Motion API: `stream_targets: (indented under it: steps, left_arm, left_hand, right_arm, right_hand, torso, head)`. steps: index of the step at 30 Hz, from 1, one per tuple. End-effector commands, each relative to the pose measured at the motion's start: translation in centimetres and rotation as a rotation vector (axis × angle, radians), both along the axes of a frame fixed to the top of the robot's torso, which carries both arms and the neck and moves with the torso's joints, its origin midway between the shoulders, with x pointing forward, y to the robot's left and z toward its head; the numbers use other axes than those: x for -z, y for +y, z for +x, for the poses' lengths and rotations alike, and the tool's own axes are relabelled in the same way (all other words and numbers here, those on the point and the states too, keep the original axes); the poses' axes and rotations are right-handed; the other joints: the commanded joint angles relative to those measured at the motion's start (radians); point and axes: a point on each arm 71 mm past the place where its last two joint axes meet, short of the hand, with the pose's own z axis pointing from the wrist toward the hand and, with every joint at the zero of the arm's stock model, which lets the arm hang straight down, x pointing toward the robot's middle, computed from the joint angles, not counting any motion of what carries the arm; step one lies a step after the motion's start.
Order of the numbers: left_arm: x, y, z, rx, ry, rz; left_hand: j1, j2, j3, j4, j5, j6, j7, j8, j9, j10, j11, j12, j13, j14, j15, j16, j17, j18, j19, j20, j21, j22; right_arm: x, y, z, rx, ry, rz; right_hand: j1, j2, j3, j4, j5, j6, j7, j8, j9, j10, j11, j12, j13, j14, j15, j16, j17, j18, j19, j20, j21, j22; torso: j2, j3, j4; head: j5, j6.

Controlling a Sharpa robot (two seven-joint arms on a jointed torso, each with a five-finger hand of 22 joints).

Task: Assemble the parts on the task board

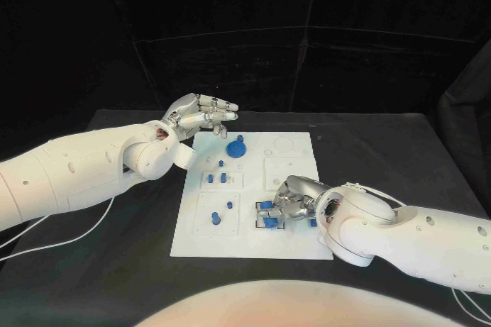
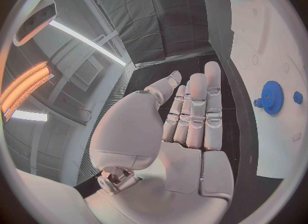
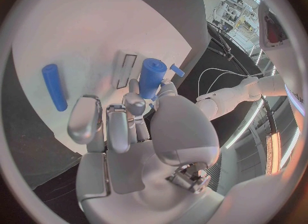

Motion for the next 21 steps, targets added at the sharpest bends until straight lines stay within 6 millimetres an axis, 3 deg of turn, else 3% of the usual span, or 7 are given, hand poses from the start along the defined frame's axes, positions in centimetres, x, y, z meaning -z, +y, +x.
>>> stream_targets:
  steps: [1, 3, 5, 8, 11, 15, 21]
  left_arm:
    - [-0.11, -0.18, -0.02, 0.014, 0.005, -0.009]
    - [-0.11, -0.19, -0.02, 0.015, 0.006, -0.009]
    - [-0.10, -0.19, -0.01, 0.015, 0.007, -0.009]
    - [-0.08, -0.13, 0.03, 0.014, 0.008, -0.007]
    - [-0.06, -0.05, 0.06, 0.012, 0.009, -0.006]
    - [-0.05, 0.01, 0.07, 0.012, 0.010, -0.005]
    - [-0.04, 0.00, 0.09, 0.013, 0.010, -0.005]
  left_hand:
    - [0.006, 0.001, -0.003, -0.004, -0.002, -0.004, 0.000, 0.006, -0.001, -0.006, 0.001, 0.002, -0.001, -0.005, 0.001, -0.006, -0.001, 0.013, -0.006, -0.001, -0.006, -0.002]
    - [0.006, 0.001, -0.003, -0.004, -0.002, -0.004, 0.000, 0.006, -0.001, -0.006, 0.001, 0.002, -0.001, -0.005, 0.001, -0.006, -0.001, 0.013, -0.006, -0.001, -0.006, -0.002]
    - [0.006, 0.001, -0.003, -0.004, -0.002, -0.005, 0.000, 0.007, -0.001, -0.006, 0.001, 0.003, -0.001, -0.006, 0.001, -0.007, -0.002, 0.013, -0.006, -0.001, -0.006, -0.002]
    - [0.006, 0.001, -0.003, -0.004, -0.002, -0.005, 0.000, 0.007, -0.001, -0.006, 0.001, 0.003, -0.001, -0.006, 0.001, -0.007, -0.002, 0.013, -0.006, -0.001, -0.006, -0.002]
    - [0.006, 0.001, -0.003, -0.004, -0.002, -0.005, 0.000, 0.007, -0.001, -0.006, 0.001, 0.003, -0.001, -0.006, 0.001, -0.007, -0.002, 0.013, -0.006, -0.001, -0.006, -0.002]
    - [0.006, 0.001, -0.003, -0.004, -0.002, -0.005, 0.000, 0.007, -0.001, -0.006, 0.001, 0.003, -0.001, -0.006, 0.001, -0.007, -0.002, 0.013, -0.006, -0.001, -0.006, -0.002]
    - [0.007, 0.001, -0.003, -0.005, -0.002, -0.005, 0.000, 0.007, -0.001, -0.006, 0.001, 0.003, -0.001, -0.007, 0.001, -0.007, -0.002, 0.013, -0.007, -0.001, -0.007, -0.002]
  right_arm:
    - [-0.10, 0.11, 0.13, -0.005, -0.014, -0.010]
    - [-0.14, 0.13, 0.19, -0.007, -0.027, -0.015]
    - [-0.22, 0.14, 0.28, -0.008, -0.046, -0.021]
    - [-0.28, 0.13, 0.33, -0.010, -0.061, -0.026]
    - [-0.34, 0.12, 0.32, -0.015, -0.069, -0.028]
    - [-0.42, 0.13, 0.19, -0.030, -0.071, -0.028]
    - [-0.54, 0.08, -0.03, -0.057, -0.072, -0.024]
  right_hand:
    - [-0.054, -0.036, 0.002, 0.005, -0.146, -0.010, 0.010, -0.011, 0.006, -0.018, 0.002, -0.036, -0.028, 0.050, -0.005, -0.011, -0.009, -0.017, -0.003, -0.004, -0.006, -0.006]
    - [-0.088, -0.080, 0.033, 0.007, -0.188, -0.020, 0.014, -0.016, 0.010, -0.035, 0.006, -0.071, -0.057, 0.048, -0.003, -0.019, -0.019, -0.016, -0.007, -0.001, -0.011, -0.013]
    - [-0.114, -0.128, 0.066, 0.008, -0.195, -0.036, 0.021, -0.023, 0.013, -0.078, 0.012, -0.154, -0.132, 0.044, 0.002, -0.028, -0.030, -0.014, -0.016, 0.003, -0.021, -0.029]
    - [-0.133, -0.150, 0.075, 0.009, -0.201, -0.043, 0.024, -0.024, 0.016, -0.094, 0.015, -0.189, -0.162, 0.043, 0.005, -0.032, -0.033, -0.013, -0.019, 0.005, -0.024, -0.034]
    - [-0.135, -0.149, 0.079, 0.009, -0.201, -0.043, 0.024, -0.023, 0.017, -0.094, 0.015, -0.191, -0.164, 0.043, 0.005, -0.033, -0.033, -0.013, -0.019, 0.005, -0.024, -0.033]
    - [-0.102, -0.119, 0.105, 0.005, -0.174, -0.043, 0.023, -0.019, 0.025, -0.089, 0.014, -0.194, -0.167, 0.044, 0.005, -0.035, -0.032, -0.013, -0.018, 0.006, -0.023, -0.030]
    - [0.006, -0.082, 0.127, -0.022, -0.080, -0.042, 0.020, -0.011, 0.038, -0.080, 0.012, -0.194, -0.167, 0.045, 0.003, -0.038, -0.031, -0.013, -0.017, 0.004, -0.023, -0.027]
  torso:
    - [0.000, -0.0002, -0.0012]
    - [0.000, -0.0004, -0.0013]
    - [0.000, -0.0002, -0.0011]
    - [0.000, -0.0002, -0.0009]
    - [0.000, 0.0002, -0.0012]
    - [0.000, 0.0004, -0.0009]
    - [-0.001, 0.0011, -0.0029]
  head:
    - [0.000, 0.001]
    - [0.000, 0.002]
    - [0.000, 0.003]
    - [0.001, 0.003]
    - [0.001, 0.003]
    - [0.001, 0.001]
    - [-0.001, 0.002]
